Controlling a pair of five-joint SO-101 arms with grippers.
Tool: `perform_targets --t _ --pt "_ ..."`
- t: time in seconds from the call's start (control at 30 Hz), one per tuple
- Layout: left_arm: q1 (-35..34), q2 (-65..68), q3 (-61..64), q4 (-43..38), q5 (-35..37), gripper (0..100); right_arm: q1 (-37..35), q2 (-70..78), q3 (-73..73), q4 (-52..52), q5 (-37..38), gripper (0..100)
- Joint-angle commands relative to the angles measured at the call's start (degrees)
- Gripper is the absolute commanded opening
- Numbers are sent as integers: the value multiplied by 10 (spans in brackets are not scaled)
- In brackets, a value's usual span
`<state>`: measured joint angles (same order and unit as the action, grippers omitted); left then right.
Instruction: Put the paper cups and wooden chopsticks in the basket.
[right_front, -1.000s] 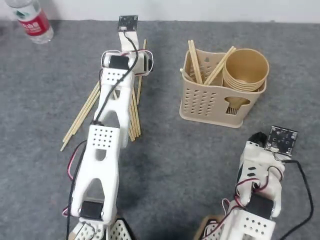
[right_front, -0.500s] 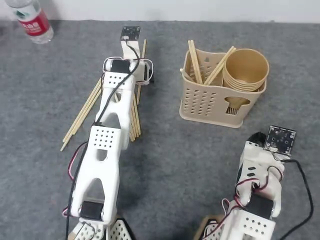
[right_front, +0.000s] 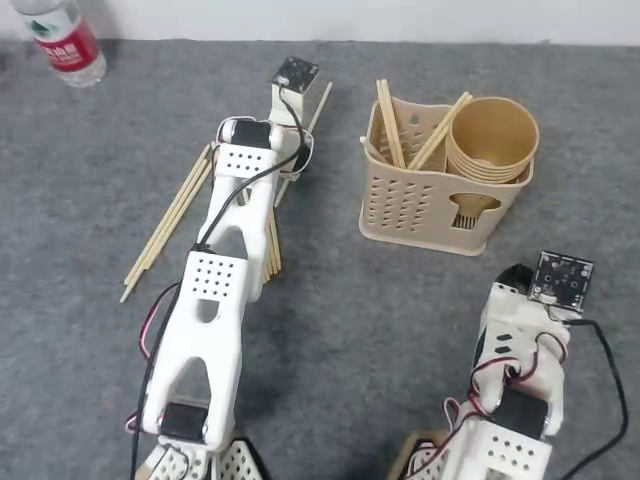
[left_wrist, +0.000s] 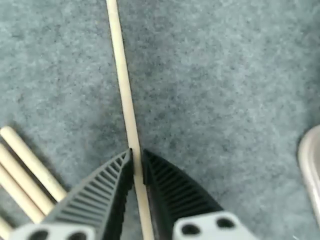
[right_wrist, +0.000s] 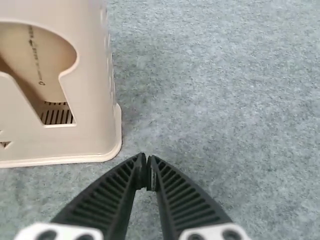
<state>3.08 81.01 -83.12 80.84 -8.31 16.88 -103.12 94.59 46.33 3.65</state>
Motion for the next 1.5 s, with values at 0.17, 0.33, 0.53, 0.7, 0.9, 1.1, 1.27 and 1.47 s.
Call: perform_targets --t 0.17,0.33,0.53,0.7,0.9,1.1,1.27,1.47 --pt "3 -33 -27 47 -45 10 -1 -6 -3 -8 9 8" --pt "-2 -27 -128 110 -48 9 -3 -6 -3 -9 9 8" --pt "-3 -69 -134 151 -47 9 -4 -6 -3 -10 9 8" --pt "0 -138 -134 195 -42 9 -4 -6 -3 -10 9 8" --pt "2 -206 -130 199 -10 9 -4 -6 -3 -11 9 8" --pt "1 -282 -128 200 -9 9 -4 -6 -2 -12 9 8" --pt "3 -388 -27 200 -9 9 -4 -6 -2 -13 9 8" --pt "18 -585 182 199 -10 9 -4 -6 -2 -11 9 8"
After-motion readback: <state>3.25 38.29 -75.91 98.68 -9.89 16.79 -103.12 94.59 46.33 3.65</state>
